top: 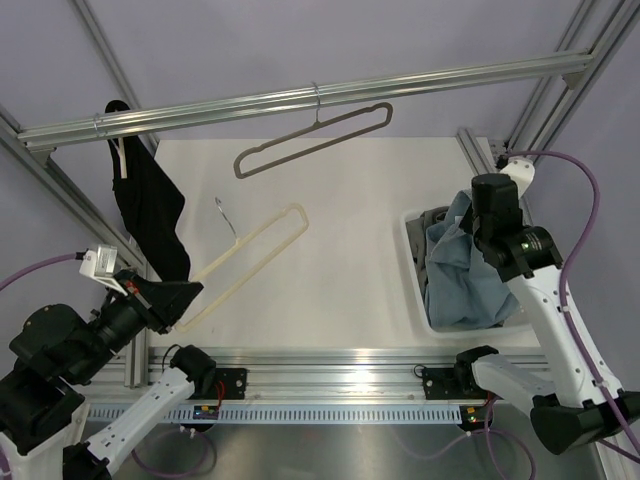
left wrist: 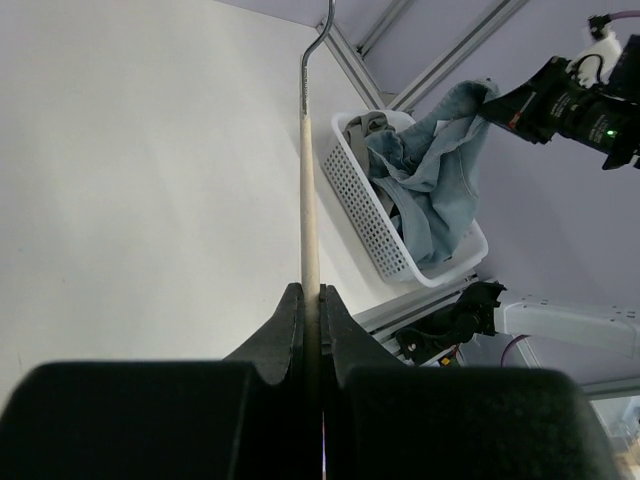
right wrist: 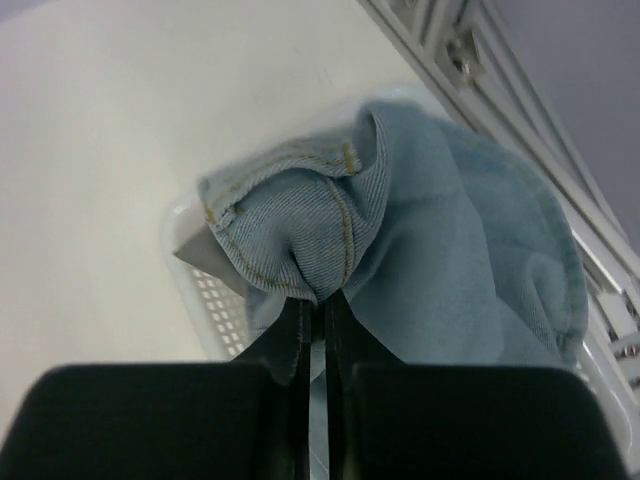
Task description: Remove the skirt from the hanger
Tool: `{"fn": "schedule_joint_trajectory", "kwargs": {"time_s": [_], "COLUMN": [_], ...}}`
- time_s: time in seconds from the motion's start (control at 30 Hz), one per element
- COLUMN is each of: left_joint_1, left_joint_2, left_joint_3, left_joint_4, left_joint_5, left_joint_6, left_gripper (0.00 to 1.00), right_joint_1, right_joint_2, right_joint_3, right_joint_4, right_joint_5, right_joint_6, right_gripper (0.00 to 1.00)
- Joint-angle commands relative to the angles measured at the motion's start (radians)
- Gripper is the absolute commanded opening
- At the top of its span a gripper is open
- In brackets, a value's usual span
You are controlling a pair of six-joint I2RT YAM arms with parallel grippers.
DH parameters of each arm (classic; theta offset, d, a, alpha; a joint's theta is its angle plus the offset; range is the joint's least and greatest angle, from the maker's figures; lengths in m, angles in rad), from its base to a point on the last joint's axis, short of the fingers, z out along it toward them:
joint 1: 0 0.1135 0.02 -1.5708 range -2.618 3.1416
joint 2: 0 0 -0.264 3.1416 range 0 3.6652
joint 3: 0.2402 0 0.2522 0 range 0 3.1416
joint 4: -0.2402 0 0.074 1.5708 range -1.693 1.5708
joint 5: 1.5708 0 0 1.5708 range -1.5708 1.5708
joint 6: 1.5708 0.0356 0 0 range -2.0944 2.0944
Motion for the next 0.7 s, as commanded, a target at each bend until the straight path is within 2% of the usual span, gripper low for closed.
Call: {"fn": "schedule_joint_trajectory", "kwargs": {"time_s": [0.0, 0.13, 0.23, 0.27, 0.3, 0.37, 0.4, 0.43, 0.47, 0.67], "left_joint_1": [0.000, 0.001, 0.000, 0.000, 0.000, 0.001, 0.000, 0.001, 0.000, 0.000], "left_joint_2": [0.007, 0.077, 0.149, 0.165, 0.198, 0.218, 0.225, 0.225, 0.229, 0.347], "left_joint_3": [-0.003, 0.029, 0.043, 0.052, 0.057, 0.062, 0.059, 0.060, 0.062, 0.160], "left_joint_4": [0.082, 0.080, 0.122, 0.128, 0.137, 0.191, 0.220, 0.272, 0.292, 0.370], "left_joint_5": [0.034, 0.088, 0.189, 0.249, 0.277, 0.368, 0.386, 0.406, 0.415, 0.479], "left_joint_6": [0.009, 0.058, 0.118, 0.153, 0.170, 0.205, 0.210, 0.214, 0.222, 0.257], "left_gripper": [0.00, 0.00, 0.00, 0.00, 0.00, 0.00, 0.00, 0.00, 0.00, 0.00], "right_joint_1": [-0.069, -0.079, -0.079, -0.079, -0.077, -0.079, -0.079, -0.079, -0.079, -0.079], "right_joint_2": [0.085, 0.214, 0.231, 0.222, 0.209, 0.186, 0.176, 0.165, 0.134, -0.007], "right_joint_3": [-0.128, -0.195, -0.233, -0.238, -0.235, -0.221, -0.203, -0.190, -0.180, -0.103], "right_joint_4": [-0.055, -0.089, -0.069, -0.064, -0.066, -0.087, -0.097, -0.116, -0.126, -0.161], "right_joint_5": [-0.053, -0.183, -0.219, -0.222, -0.225, -0.242, -0.253, -0.271, -0.276, -0.334], "right_joint_6": [0.129, 0.152, 0.148, 0.143, 0.130, 0.114, 0.100, 0.094, 0.091, 0.079], "right_gripper": [0.01, 0.08, 0.26, 0.45, 0.57, 0.70, 0.84, 0.89, 0.99, 0.99]}}
